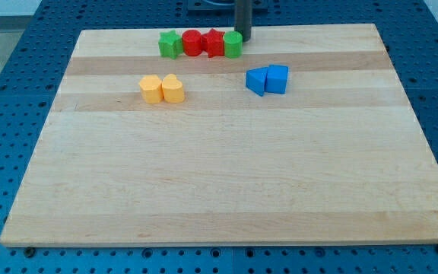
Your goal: Slightly move the green circle diagonally to the yellow heart
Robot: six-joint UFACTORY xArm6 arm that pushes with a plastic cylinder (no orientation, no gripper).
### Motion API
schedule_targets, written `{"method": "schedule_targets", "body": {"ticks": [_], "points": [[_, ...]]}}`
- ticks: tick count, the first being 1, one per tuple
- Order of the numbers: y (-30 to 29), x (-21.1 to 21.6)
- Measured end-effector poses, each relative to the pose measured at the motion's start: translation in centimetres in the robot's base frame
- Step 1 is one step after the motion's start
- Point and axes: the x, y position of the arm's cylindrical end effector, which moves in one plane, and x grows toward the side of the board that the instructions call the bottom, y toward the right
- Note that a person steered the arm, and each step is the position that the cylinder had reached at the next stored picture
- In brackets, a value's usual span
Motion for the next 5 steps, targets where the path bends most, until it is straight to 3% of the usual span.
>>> {"method": "schedule_targets", "body": {"ticks": [5], "points": [[-0.6,5.5]]}}
